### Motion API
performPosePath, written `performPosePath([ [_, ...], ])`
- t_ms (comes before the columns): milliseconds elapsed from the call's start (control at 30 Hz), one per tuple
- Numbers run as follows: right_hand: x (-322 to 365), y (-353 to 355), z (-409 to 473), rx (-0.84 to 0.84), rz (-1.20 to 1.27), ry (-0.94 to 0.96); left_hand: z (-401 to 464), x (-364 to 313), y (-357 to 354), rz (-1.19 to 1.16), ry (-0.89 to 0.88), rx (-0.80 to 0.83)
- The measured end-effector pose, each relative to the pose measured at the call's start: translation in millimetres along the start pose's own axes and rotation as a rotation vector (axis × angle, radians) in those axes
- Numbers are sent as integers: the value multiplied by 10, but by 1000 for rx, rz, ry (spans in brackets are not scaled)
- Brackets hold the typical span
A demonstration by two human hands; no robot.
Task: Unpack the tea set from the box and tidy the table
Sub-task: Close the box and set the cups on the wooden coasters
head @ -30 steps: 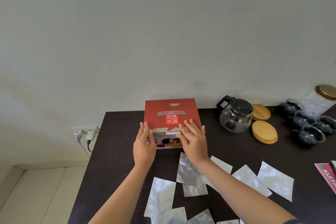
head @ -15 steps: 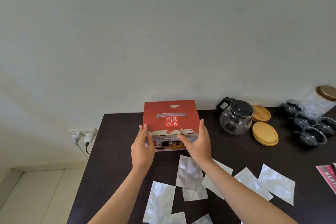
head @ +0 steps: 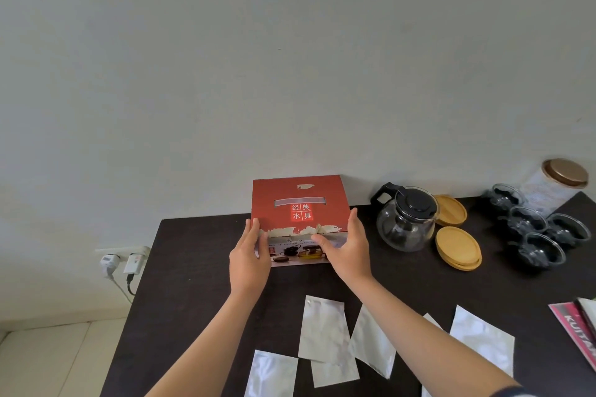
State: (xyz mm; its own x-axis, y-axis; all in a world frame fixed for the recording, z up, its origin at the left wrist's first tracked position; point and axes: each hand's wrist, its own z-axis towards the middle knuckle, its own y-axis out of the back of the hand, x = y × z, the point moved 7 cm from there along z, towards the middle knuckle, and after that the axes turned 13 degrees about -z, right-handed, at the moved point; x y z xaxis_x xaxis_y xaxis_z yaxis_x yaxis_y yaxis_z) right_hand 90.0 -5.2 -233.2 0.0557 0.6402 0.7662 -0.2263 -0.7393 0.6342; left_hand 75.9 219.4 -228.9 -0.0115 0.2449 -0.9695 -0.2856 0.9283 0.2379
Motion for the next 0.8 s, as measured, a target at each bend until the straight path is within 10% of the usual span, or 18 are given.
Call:
performPosePath([
  [567, -203, 313, -142, 91, -181, 58, -261, -214, -157, 273, -7, -239],
  [800, -939, 959, -364, 100, -261, 57, -870, -408, -1148, 369, -229, -24],
])
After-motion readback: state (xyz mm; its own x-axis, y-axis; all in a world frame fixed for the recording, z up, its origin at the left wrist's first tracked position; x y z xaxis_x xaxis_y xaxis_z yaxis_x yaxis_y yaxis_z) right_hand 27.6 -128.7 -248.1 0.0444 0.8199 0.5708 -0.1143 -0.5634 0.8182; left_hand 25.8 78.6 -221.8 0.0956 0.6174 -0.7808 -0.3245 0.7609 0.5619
